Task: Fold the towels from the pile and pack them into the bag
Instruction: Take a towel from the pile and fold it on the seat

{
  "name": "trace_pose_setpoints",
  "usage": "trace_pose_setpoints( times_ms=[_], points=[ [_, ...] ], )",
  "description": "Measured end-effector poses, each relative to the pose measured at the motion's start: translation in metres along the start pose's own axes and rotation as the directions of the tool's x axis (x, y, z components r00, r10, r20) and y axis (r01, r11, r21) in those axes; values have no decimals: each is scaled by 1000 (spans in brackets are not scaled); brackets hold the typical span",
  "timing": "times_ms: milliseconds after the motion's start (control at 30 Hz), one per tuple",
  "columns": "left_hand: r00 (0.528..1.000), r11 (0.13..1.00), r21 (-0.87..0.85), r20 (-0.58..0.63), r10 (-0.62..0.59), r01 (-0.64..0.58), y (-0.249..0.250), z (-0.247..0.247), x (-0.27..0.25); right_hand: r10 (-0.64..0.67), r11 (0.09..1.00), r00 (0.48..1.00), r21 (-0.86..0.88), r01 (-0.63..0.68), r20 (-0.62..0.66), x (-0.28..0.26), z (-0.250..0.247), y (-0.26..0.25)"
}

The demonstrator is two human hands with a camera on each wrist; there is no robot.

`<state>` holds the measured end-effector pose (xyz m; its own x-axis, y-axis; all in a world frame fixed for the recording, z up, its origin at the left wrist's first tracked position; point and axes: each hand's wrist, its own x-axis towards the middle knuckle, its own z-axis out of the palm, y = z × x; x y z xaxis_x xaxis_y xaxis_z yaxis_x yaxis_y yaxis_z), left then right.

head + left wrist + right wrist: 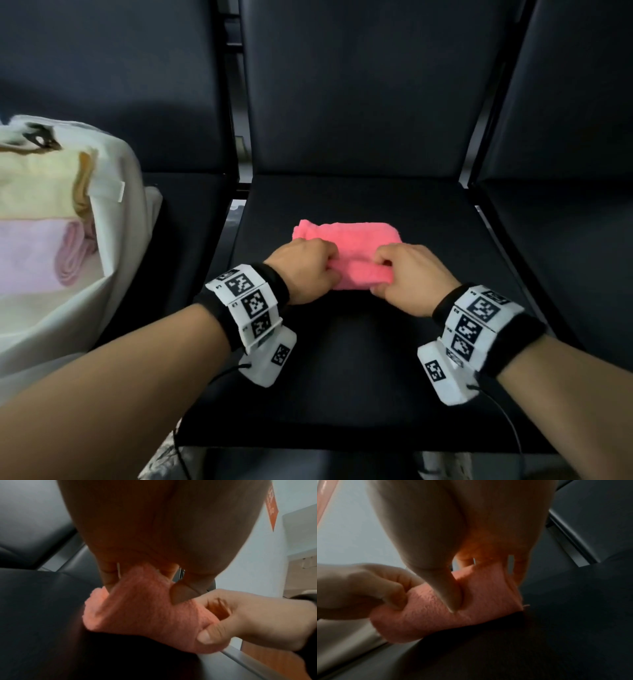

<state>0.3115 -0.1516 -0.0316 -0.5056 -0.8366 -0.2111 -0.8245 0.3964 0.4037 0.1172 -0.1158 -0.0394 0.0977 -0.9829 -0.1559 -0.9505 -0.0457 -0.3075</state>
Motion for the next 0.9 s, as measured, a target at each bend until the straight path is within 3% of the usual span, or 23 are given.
trace_pose_setpoints(
  times_ms=[167,267,500,600,767,900],
  points=[
    [995,987,129,55,86,-93,0,5,-6,32,982,999,187,-24,-41,-5,-8,17],
    [998,980,192,32,57,-62,2,10,-6,42,975,998,221,-30,-49,-10,-6,22],
    [998,994,-98,-45,-45,40,2,-2,-2,146,934,981,344,-95,-125,-13,-10,33],
    [995,988,-143,-76,-71,60,-1,1,0,208,927,970,342,-154,-128,-14,-9,36],
    [988,988,-51,-38,-150,148,-8,13,4,239,936,968,284,-208,-76,-14,-6,42],
    [980,983,10,-76,-183,184,-4,16,6,268,933,958,274,-231,-104,-15,-7,45]
  ],
)
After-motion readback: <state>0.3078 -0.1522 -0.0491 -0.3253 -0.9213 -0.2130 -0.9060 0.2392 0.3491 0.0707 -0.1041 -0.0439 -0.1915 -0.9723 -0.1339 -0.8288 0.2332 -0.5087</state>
